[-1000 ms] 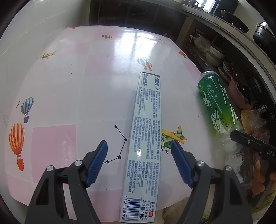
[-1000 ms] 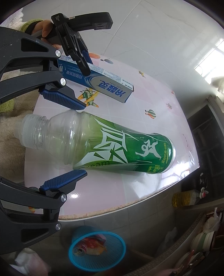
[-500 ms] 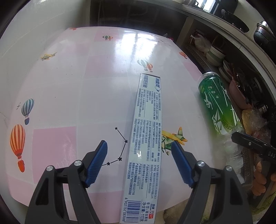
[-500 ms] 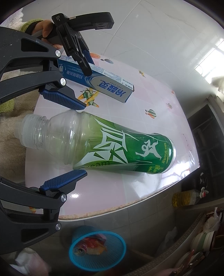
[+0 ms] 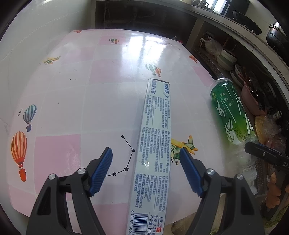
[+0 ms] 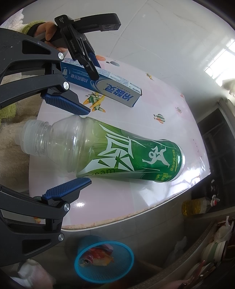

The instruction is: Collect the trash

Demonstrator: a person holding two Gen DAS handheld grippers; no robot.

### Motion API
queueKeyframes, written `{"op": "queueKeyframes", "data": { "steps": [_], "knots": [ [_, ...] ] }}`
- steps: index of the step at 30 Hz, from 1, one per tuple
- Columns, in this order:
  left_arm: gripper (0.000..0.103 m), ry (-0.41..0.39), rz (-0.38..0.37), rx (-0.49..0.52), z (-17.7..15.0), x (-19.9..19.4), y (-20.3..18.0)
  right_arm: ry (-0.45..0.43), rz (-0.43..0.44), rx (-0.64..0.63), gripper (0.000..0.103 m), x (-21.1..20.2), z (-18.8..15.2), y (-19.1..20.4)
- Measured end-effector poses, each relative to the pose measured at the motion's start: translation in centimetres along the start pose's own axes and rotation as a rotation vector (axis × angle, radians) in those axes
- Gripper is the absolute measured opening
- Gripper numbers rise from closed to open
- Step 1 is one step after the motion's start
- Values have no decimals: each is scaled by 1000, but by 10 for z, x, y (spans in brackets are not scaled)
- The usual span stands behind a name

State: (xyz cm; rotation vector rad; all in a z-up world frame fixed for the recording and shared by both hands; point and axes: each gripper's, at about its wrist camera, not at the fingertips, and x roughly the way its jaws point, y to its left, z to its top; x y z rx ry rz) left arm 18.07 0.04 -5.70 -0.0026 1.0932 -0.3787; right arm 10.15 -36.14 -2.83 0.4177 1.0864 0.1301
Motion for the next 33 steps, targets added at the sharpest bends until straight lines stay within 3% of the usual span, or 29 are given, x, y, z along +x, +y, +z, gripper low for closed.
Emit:
{"op": "queueKeyframes", "data": {
  "steps": [21, 26, 33],
  "knots": [
    [74, -81, 79, 19, 13, 8, -15, -4, 27, 15, 67, 0, 0, -7],
    [66, -77, 104, 26, 14, 15, -16, -6, 27, 17, 67, 1, 0, -7],
    [46, -64, 147, 92, 6, 24, -27, -5, 27, 16, 67, 0, -1, -7]
  ]
}}
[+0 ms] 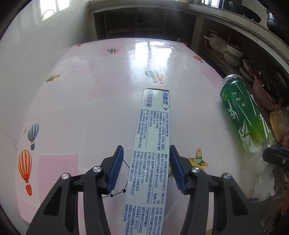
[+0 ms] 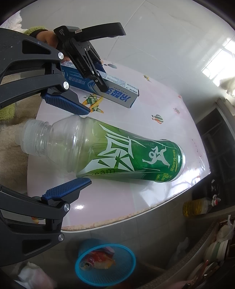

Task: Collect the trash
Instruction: 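Close the left gripper on the blue-white toothpaste box, then lift the toothpaste box with the left gripper while the right gripper lifts the green bottle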

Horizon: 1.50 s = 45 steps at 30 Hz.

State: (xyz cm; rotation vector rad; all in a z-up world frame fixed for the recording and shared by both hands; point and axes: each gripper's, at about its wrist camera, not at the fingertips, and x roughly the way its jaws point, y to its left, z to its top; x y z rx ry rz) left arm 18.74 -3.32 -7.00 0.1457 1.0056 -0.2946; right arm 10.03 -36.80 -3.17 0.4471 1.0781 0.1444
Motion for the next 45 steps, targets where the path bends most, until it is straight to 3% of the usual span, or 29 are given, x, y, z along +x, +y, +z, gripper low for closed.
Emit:
{"op": "queueKeyframes", "data": {
  "steps": [3, 10, 37, 45],
  "knots": [
    [36, -7, 5, 15, -1, -1, -1, 1, -2, -1, 67, 0, 0, 0],
    [32, -30, 18, 31, -4, -6, -5, 11, 6, 6, 69, 0, 3, -1],
    [32, -94, 31, 17, -12, -32, -7, 82, 143, 149, 76, 30, 28, -19],
    [32, -113, 15, 7, -11, -40, -3, 103, 159, 193, 63, 47, 27, -24]
  ]
}}
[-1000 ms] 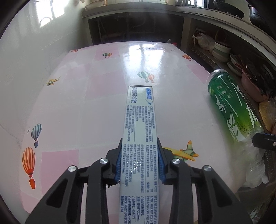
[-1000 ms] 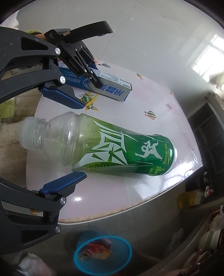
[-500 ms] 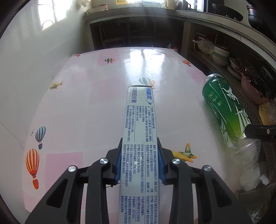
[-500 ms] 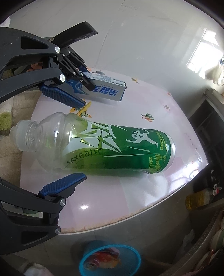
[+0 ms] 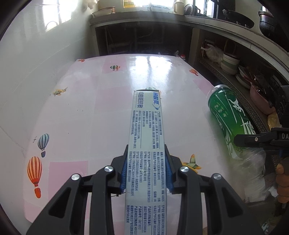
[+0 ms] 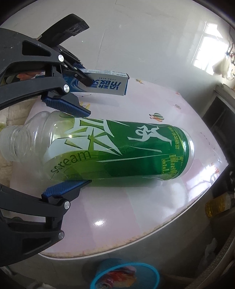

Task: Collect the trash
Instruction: 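Lift the toothpaste box with the left gripper while the right gripper lifts the green bottle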

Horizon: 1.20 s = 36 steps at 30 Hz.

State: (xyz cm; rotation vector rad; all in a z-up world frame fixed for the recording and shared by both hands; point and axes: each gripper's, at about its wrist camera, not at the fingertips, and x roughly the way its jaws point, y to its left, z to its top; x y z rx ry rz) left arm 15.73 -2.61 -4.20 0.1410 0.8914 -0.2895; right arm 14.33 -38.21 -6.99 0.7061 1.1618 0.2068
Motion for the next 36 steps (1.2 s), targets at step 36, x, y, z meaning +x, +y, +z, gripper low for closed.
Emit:
{"op": "queueKeyframes", "data": {
  "steps": [36],
  "knots": [
    [32, -37, -79, 98, 22, -29, -49, -1, -54, -44, 64, -20, -17, -17]
  ]
}}
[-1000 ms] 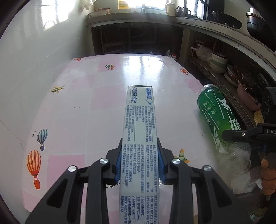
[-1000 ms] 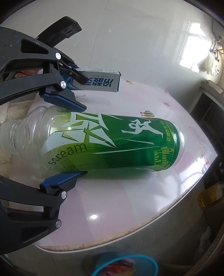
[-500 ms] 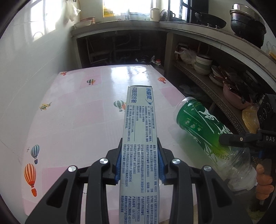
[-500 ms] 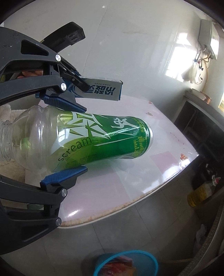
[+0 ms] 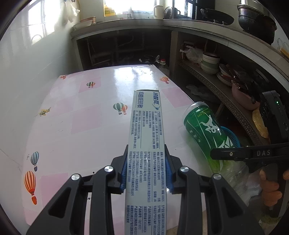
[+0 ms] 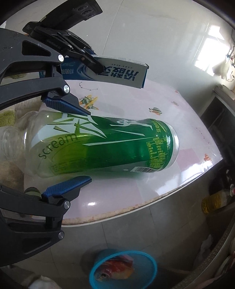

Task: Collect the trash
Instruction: 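Lift the toothpaste box with the left gripper while the right gripper lifts the green bottle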

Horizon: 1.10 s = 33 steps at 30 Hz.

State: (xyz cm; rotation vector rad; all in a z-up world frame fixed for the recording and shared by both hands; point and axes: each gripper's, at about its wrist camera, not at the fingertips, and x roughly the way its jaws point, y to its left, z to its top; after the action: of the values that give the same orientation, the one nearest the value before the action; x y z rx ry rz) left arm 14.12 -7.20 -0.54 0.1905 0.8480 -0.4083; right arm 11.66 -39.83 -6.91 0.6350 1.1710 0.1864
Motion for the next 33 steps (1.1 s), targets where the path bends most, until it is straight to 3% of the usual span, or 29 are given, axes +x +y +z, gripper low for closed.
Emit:
{"op": "queueKeyframes", "data": {
  "steps": [6, 10, 16, 20, 26, 30, 33],
  "knots": [
    [32, 5, 16, -14, -1, 0, 1, 26, 58, 16, 55, 16, 6, 0],
    [32, 4, 17, -17, -2, -2, 0, -26, 91, 22, 54, 6, 0, -2],
    [32, -9, -32, 1, 10, -8, -19, -107, 216, 99, 54, -33, -17, -33],
    [32, -19, -111, 32, 27, -10, -44, -185, 272, 172, 54, -69, -30, -67],
    [32, -1, -291, 96, 61, -1, -109, -321, 251, 331, 54, -123, -61, -138],
    [32, 61, -414, 148, 84, 22, -163, -360, 215, 510, 54, -137, -89, -205],
    [32, 143, -475, 190, 97, 54, -206, -361, 206, 656, 54, -123, -110, -247]
  ]
}}
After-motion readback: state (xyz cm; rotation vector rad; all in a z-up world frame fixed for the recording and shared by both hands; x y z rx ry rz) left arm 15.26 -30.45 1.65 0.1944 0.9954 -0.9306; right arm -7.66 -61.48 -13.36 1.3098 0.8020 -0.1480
